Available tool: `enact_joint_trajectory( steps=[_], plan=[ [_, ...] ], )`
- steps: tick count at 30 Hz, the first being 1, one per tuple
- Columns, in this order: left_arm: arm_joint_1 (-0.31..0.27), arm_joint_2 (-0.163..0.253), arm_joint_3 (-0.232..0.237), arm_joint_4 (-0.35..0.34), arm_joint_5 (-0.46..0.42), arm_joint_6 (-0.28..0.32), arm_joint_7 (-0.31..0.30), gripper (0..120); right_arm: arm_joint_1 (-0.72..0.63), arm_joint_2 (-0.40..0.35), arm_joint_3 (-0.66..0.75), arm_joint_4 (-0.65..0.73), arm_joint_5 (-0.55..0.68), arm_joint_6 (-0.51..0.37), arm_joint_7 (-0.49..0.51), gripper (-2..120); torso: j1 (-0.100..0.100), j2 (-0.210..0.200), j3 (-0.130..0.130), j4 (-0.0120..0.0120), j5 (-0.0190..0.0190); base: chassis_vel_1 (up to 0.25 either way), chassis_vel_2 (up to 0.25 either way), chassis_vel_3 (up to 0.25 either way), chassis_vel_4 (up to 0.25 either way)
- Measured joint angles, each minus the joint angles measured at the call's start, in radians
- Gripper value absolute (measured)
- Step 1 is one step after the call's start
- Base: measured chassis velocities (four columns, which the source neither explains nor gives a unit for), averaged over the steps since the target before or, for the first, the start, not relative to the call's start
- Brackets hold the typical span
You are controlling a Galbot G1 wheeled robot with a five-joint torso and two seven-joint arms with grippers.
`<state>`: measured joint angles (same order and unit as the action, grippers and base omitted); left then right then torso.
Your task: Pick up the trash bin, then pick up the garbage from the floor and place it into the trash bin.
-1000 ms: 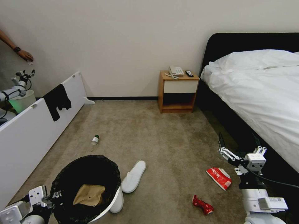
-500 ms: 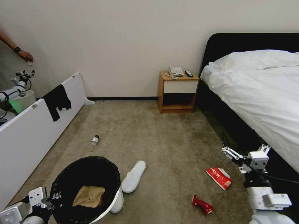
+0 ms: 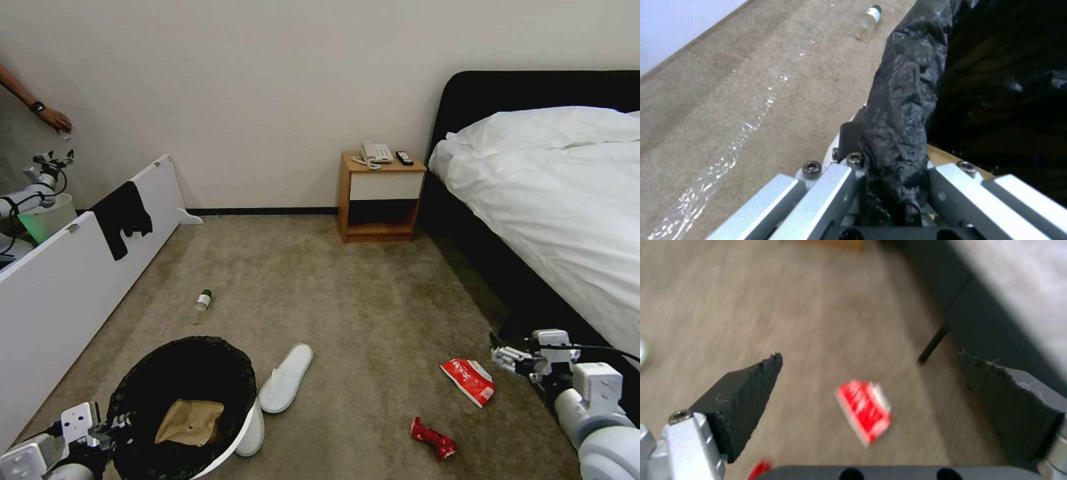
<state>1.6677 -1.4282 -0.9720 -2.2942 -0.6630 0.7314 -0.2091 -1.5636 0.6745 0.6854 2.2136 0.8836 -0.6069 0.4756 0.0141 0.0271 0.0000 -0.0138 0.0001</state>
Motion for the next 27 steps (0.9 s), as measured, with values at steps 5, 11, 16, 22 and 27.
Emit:
enact_joint_trajectory(
  steps=[5,11,16,22,27],
  plan=[
    [-0.004,0.001,0.001,0.008,-0.001,-0.001,0.000,2,0.079,-0.054,-0.076,-0.027,0.155,-0.129,0.029,100,0.000,0.000,0.000,-0.0001,0.0000,0.000,0.000,0.000,0.000],
    [-0.007,0.000,0.002,0.018,0.000,-0.001,0.000,2,0.174,-0.088,-0.248,-0.096,0.154,-0.145,0.030,100,0.000,0.000,0.000,-0.0001,0.0000,0.000,0.000,0.000,0.000],
    [-0.011,-0.002,0.002,0.028,0.001,-0.002,0.000,2,0.242,-0.101,-0.400,-0.150,0.126,-0.142,0.035,100,0.000,0.000,0.000,0.0000,0.0002,0.000,0.000,0.000,0.000],
    [-0.022,-0.002,0.010,0.048,0.004,-0.004,0.000,2,0.260,-0.101,-0.450,-0.210,0.110,-0.136,0.034,100,0.000,0.000,0.000,-0.0002,-0.0002,0.000,0.000,0.000,0.000],
    [-0.029,0.003,0.014,0.058,0.005,-0.004,0.001,2,0.253,-0.096,-0.455,-0.266,0.087,-0.134,0.019,100,0.000,0.000,0.000,-0.0001,-0.0002,0.000,0.000,0.000,0.000]
  ],
)
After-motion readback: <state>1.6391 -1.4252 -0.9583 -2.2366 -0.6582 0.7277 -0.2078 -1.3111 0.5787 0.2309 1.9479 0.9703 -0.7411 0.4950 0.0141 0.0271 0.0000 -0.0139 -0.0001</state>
